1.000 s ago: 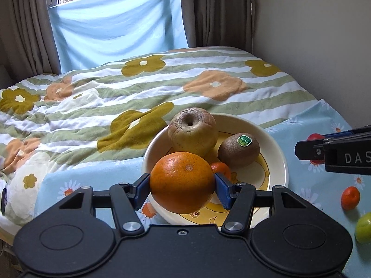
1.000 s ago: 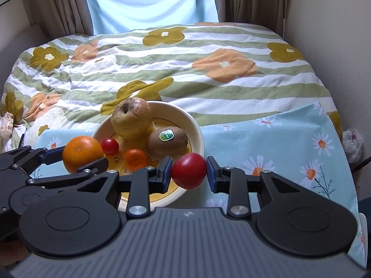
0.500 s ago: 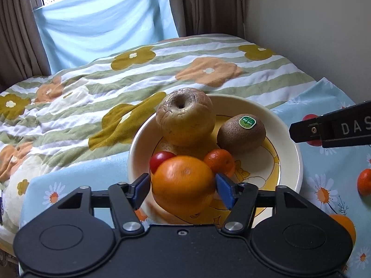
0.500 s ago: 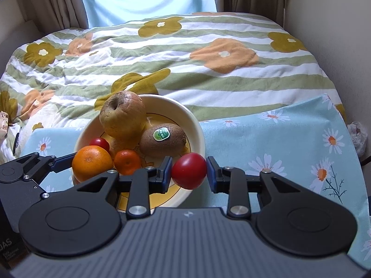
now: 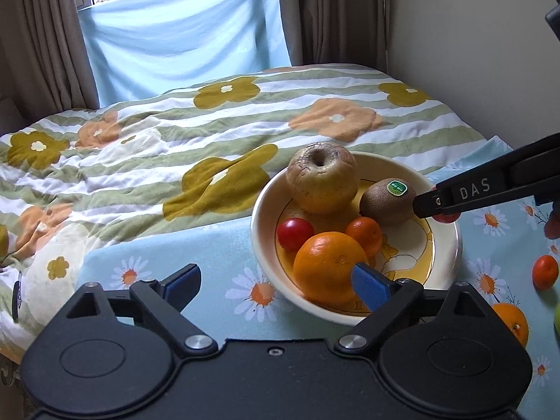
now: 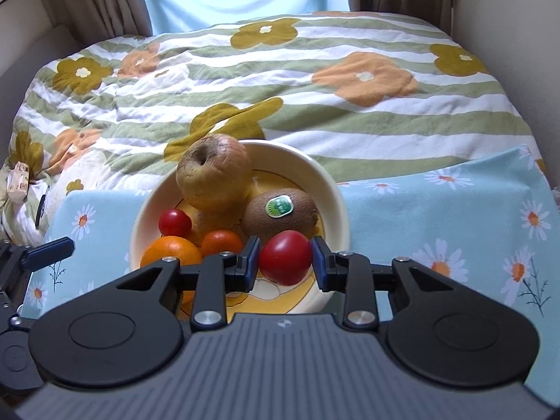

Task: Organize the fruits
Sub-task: 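Carry the orange and red tomato into the white bowl and release both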

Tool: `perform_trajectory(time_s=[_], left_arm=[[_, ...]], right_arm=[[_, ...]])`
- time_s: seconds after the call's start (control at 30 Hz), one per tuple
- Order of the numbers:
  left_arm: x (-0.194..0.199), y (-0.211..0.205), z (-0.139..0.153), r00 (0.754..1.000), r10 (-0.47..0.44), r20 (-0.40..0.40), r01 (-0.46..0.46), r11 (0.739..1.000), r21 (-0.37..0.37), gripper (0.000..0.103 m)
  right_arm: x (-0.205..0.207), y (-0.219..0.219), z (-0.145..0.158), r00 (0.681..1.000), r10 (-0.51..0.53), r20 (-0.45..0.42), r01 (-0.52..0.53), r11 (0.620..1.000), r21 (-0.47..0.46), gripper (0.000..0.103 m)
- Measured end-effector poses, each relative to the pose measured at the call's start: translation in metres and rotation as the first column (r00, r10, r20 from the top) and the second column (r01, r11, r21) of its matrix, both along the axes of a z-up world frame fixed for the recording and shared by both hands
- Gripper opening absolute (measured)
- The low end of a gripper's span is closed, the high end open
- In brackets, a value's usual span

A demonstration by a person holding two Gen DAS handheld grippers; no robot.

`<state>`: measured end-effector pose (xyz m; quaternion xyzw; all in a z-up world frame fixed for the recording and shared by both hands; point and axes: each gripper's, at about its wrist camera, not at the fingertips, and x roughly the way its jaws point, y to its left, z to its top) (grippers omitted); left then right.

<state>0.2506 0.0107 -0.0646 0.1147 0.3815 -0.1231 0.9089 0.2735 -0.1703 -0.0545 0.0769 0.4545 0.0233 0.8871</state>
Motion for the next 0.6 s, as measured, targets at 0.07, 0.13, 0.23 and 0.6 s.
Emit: perform_trajectory(time_s=[0.07, 0.13, 0.23, 0.6], left_arm=[[-0.001, 0.005, 0.001, 1.0, 0.013, -0.003, -0.013, 1.0, 0.001, 0.096], [-0.002, 0.009, 0.002, 0.999, 0.034, -0.005, -0.034, 0.999, 0.003, 0.096], [-0.004, 0.014, 0.003, 0.999, 0.048, -0.01, -0.048, 0.999, -0.005, 0.096], [-0.012, 0.022, 0.007, 0.998, 0.069, -0.006, -0.069, 0.997, -0.016, 0.096]], right_arm=[[0.006, 0.004, -0.006, 1.0, 0.01, -0.019, -0.01, 1.0, 0.003, 0.046], [0.009, 0.007, -0.012, 0.999, 0.015, -0.031, -0.015, 1.0, 0.005, 0.046], [0.011, 0.009, -0.02, 0.999, 0.015, -0.044, -0.015, 1.0, -0.001, 0.046], [0.007, 0.017, -0.022, 0.999, 0.046, -0.023, -0.047, 0.997, -0.063, 0.08]])
